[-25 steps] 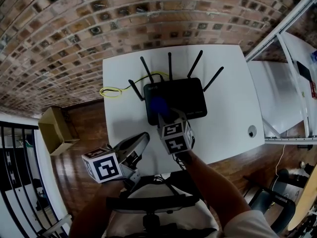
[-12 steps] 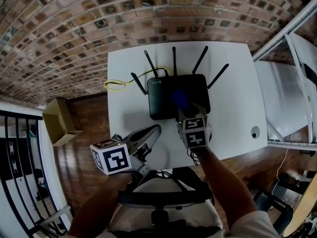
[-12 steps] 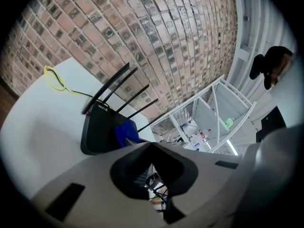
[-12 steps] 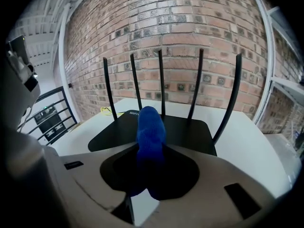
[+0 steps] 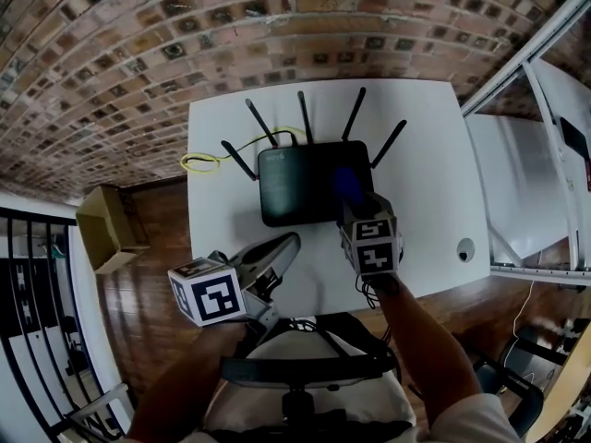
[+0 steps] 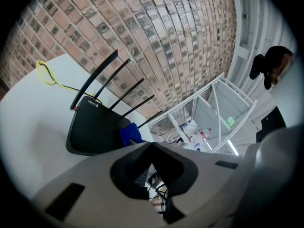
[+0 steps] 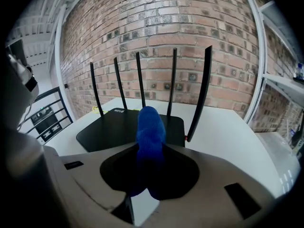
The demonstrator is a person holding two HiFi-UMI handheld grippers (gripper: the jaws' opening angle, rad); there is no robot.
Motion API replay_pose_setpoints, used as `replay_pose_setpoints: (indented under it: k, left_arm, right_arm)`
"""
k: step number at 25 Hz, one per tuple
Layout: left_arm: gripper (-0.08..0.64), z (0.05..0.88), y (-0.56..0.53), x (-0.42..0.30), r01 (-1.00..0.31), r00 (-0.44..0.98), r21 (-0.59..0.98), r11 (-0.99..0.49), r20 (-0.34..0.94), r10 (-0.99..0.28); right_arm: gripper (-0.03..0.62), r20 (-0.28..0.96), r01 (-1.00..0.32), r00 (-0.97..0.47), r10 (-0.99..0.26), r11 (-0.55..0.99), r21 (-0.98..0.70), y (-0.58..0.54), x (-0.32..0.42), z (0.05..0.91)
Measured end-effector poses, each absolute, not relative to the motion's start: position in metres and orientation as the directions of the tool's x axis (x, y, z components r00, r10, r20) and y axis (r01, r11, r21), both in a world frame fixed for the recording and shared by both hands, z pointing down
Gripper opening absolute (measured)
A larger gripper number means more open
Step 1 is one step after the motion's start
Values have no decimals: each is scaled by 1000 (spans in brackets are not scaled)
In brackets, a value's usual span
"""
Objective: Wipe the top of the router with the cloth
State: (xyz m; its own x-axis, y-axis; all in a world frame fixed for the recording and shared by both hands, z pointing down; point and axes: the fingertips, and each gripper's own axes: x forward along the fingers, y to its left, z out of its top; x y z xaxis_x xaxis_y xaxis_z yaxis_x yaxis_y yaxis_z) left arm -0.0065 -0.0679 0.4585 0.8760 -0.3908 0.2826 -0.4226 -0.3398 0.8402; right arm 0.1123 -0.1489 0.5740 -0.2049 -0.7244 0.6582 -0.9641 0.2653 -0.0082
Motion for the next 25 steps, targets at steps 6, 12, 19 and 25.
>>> replay_pose_setpoints:
  k: [6, 12, 19, 25]
  left_arm:
    - [18, 456, -70, 14, -431, 873, 834, -344, 290, -391]
    - [18, 458, -71, 38, -441, 871, 829, -344, 303, -388]
    - [18, 462, -72, 65, -433, 875, 836, -338, 300, -379]
    - [18, 461, -72, 78, -446, 870, 827, -344, 311, -382]
  right_arm:
    - [112, 646, -967, -206, -735, 255, -19, -148, 141, 579]
    - [112, 624, -965, -222, -749, 259, -33, -148, 156, 574]
    - [111, 613, -951, -252, -749, 308, -15, -148, 164, 573]
    - [111, 616, -943, -231, -753, 328, 48, -150, 183, 574]
